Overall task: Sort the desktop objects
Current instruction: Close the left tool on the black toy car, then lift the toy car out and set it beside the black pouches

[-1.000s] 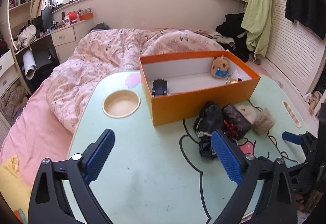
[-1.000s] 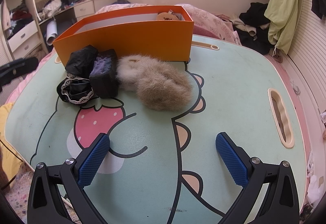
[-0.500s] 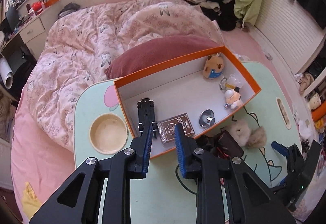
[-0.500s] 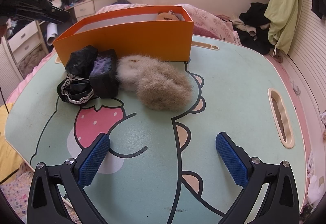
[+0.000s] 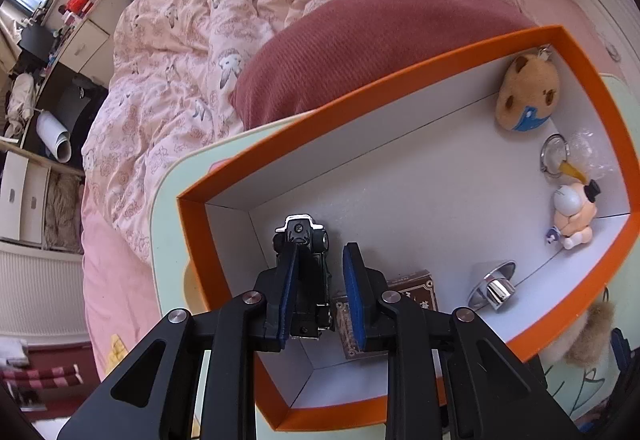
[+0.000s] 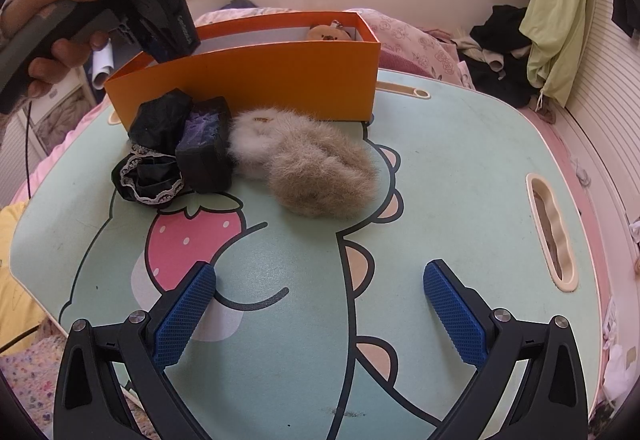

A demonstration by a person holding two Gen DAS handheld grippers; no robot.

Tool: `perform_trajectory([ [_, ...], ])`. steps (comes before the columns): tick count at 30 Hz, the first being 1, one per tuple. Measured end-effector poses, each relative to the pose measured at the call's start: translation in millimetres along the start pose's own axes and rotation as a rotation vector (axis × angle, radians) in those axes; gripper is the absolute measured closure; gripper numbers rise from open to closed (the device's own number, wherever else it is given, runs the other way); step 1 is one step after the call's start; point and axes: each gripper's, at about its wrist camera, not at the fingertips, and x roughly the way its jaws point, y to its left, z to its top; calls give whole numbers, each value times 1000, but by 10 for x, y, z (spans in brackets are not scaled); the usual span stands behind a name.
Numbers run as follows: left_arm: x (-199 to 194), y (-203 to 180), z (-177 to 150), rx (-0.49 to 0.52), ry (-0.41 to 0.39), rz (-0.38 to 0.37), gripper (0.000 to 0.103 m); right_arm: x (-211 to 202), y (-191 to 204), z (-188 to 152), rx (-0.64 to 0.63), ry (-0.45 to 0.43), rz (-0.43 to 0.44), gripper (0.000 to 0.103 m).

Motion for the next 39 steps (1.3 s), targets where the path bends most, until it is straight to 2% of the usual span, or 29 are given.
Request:
perform_trajectory([
  [4,128,-15,51,2,44,28,50,-1,15,13,-1,-2,0,0],
  [6,126,-15,49,0,34,27,49,0,33,19,-5,-5,-1,0],
  [9,114,-25,43,19,24,13,52,8,33,38,-2,-4,0,0],
  [12,117,-21,25,47,11,51,72,10,32,48,-3,-5,0,0],
  [13,109,-11,19,55,4,51,74,7,28,51,-2,-5,1,0],
  [22,-77,76,5,80,-52,-95,80,13,22,61,-3,-5,2,0],
  [26,-533,112,-83,90,-162,-185,80,16,24,63,-4,-5,3,0],
  [29,-936,125,-269,111,-245,-303,80,12,17,59,-4,-5,3,0],
  [31,-1090,70,-459,152,-274,-371,80,14,18,60,-5,-5,4,0],
  [34,-1063,-77,-728,208,-260,-434,80,13,18,59,-5,-5,4,0],
  [39,-682,-333,-994,261,-171,-508,80,17,17,60,-5,-5,5,0],
])
